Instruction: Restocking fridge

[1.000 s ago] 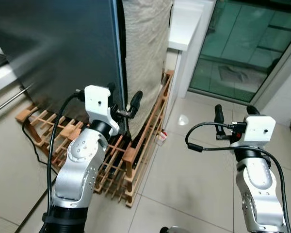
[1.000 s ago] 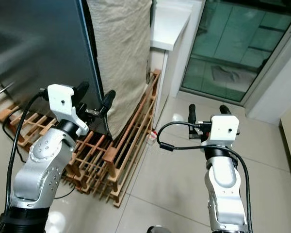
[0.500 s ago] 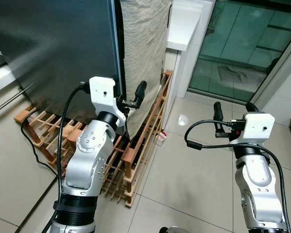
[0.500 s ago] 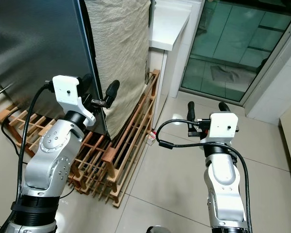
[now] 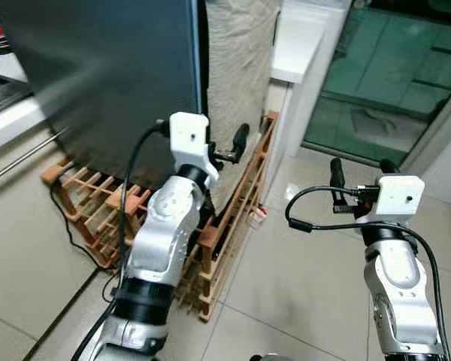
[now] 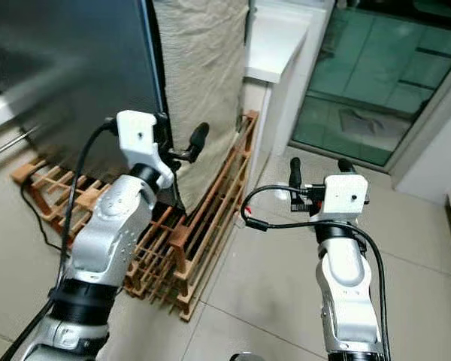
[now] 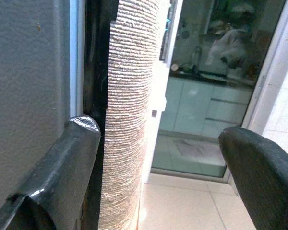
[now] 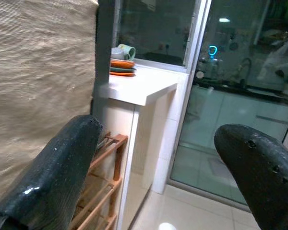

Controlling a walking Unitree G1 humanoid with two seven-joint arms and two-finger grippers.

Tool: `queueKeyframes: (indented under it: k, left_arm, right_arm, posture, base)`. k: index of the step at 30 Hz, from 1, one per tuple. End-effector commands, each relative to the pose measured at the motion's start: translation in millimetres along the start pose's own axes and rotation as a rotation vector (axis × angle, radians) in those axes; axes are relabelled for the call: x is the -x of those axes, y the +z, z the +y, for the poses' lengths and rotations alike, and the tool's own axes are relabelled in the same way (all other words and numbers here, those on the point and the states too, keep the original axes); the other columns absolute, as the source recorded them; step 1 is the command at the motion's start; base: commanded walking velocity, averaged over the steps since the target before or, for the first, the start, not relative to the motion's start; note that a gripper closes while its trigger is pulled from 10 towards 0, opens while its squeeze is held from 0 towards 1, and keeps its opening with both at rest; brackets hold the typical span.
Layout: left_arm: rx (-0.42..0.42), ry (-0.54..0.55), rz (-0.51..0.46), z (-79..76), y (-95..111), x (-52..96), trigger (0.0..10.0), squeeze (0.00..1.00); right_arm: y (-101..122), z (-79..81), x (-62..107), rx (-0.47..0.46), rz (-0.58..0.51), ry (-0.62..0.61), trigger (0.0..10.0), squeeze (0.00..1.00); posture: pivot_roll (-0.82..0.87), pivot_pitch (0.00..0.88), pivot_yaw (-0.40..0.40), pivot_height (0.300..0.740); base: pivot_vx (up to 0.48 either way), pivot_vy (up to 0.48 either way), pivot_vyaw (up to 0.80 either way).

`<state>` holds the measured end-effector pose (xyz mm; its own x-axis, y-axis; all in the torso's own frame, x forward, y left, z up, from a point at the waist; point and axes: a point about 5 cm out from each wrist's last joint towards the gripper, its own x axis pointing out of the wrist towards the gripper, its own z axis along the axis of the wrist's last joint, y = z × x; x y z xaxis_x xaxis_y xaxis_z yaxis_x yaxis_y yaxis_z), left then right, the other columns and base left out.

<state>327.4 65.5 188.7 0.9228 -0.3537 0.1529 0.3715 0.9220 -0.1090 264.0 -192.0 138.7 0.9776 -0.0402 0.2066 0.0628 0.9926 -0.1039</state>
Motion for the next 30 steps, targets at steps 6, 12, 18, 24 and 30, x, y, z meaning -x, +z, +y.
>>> queueKeyframes:
  k: [6, 12, 18, 24, 30]
  left_arm:
    - [0.037, -0.025, 0.001, -16.8, 7, -23.7, 10.0, 0.00]
    - [0.197, -0.014, 0.101, -19.0, -3, -29.1, 10.0, 0.00]
    - [0.135, -0.023, 0.126, -21.8, -6, -34.4, 10.0, 0.00]
    - [0.085, -0.080, 0.106, -30.7, -2, -38.6, 10.0, 0.00]
    - [0.063, -0.103, 0.044, -27.6, 12, -40.2, 10.0, 0.00]
  right_arm:
    - [2, -3.5, 1.8, 0.016, -0.008, -0.015, 10.0, 0.00]
    - [1, -3.6, 3.7, 0.016, -0.003, -0.021, 10.0, 0.00]
    - [0, -2.4, 3.4, 0.012, 0.002, -0.021, 10.0, 0.00]
    - [0, -1.5, 2.2, 0.013, 0.001, -0.018, 10.0, 0.00]
    - [3, -0.5, 2.0, 0.015, -0.009, -0.017, 10.0, 0.00]
  posture:
    - [-0.17, 0.000, 0.012, 0.740]
    - [-0.17, 0.000, 0.018, 0.740]
    - [-0.17, 0.000, 0.018, 0.740]
    - [-0.17, 0.000, 0.018, 0.740]
    - [-0.17, 0.000, 0.024, 0.740]
  base:
    - [0.000, 0.000, 0.00]
    - [0.000, 0.000, 0.00]
    - [0.000, 0.000, 0.00]
    - [0.000, 0.000, 0.00]
    - [0.000, 0.000, 0.00]
